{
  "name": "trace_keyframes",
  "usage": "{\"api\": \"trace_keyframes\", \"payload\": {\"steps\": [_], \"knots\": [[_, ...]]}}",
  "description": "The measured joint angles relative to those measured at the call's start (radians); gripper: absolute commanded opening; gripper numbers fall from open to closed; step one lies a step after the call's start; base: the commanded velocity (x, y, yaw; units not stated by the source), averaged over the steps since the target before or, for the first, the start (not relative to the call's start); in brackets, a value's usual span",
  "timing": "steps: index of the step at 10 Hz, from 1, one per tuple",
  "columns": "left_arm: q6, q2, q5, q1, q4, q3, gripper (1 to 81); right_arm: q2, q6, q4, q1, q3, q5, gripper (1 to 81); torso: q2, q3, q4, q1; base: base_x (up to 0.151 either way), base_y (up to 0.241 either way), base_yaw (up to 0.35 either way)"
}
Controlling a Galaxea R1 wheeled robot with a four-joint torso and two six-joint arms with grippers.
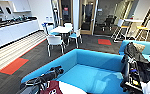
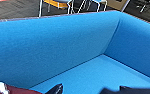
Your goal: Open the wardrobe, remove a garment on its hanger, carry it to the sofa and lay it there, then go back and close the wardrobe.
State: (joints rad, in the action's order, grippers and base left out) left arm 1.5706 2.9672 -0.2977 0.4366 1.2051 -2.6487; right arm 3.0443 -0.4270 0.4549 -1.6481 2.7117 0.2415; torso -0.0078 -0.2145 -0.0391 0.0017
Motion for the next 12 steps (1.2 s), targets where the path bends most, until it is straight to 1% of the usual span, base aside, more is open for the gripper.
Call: {"api": "trace_keyframes", "payload": {"steps": [2, 4, 5, 6, 8, 10, 12], "knots": [[0.0, -0.073, 0.057, 0.047, 0.028, 0.13, 81.1, 0.0, 0.0, 0.001, 0.001, 0.0, 0.0, 81.1, 0.0, 0.0, 0.0, 0.0, 0.0, 0.0, 0.0], [0.0, -0.127, 0.129, 0.097, 0.065, 0.335, 81.1, 0.0, 0.0, 0.015, 0.006, 0.0, 0.0, 81.1, 0.0, 0.0, 0.0, 0.0, 0.0, 0.0, 0.0], [-0.001, -0.173, 0.175, 0.123, 0.091, 0.429, 81.1, 0.001, 0.0, 0.018, 0.005, 0.0, 0.0, 81.1, 0.0, 0.0, 0.0, 0.0, 0.0, 0.0, 0.0], [-0.001, -0.23, 0.207, 0.155, 0.119, 0.494, 81.1, 0.002, 0.0, 0.018, 0.006, 0.0, 0.0, 81.1, 0.0, 0.0, 0.0, 0.0, 0.0, 0.0, 0.0], [-0.001, -0.357, 0.251, 0.283, 0.177, 0.562, 81.1, 0.003, 0.0, 0.017, 0.012, 0.0, 0.0, 81.1, 0.0, 0.0, 0.0, 0.0, 0.0, 0.0, 0.0], [-0.001, -0.408, 0.317, 0.433, 0.23, 0.585, 81.1, 0.008, 0.0, 0.017, 0.025, 0.0, -0.001, 81.1, 0.0, 0.0, 0.0, 0.0, 0.0, 0.0, 0.0], [-0.001, -0.443, 0.38, 0.539, 0.293, 0.576, 81.1, 0.012, 0.0, 0.017, 0.031, 0.0, -0.001, 81.1, 0.0, 0.001, 0.0, 0.0, 0.0, 0.0, 0.0]]}}
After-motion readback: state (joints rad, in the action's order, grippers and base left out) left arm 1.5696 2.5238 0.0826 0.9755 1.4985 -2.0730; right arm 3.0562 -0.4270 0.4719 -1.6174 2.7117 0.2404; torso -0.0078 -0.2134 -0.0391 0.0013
